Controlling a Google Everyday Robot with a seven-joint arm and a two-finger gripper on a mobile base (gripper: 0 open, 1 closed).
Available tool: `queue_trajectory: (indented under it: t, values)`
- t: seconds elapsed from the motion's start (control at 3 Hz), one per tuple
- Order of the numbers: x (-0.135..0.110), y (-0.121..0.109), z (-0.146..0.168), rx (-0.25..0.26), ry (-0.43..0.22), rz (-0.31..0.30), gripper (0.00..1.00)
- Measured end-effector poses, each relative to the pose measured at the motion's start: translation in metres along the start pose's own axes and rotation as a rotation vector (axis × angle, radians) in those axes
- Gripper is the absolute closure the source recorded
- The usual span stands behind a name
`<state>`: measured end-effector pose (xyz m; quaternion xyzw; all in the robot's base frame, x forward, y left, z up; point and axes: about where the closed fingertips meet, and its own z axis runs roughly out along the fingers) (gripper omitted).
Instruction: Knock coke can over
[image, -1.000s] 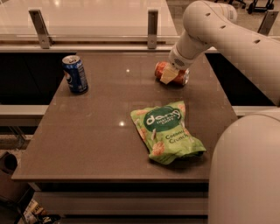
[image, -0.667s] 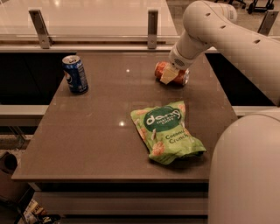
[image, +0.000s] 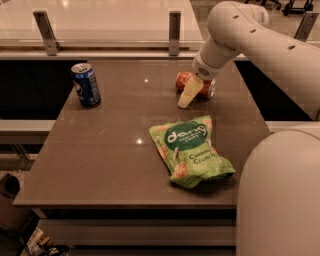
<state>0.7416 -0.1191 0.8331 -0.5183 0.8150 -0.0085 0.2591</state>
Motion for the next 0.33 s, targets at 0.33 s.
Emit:
queue_trajectory:
  t: [0.33]
  values:
    - [0.0000,0.0000,0.0001,0.000,0.000,0.000,0.00]
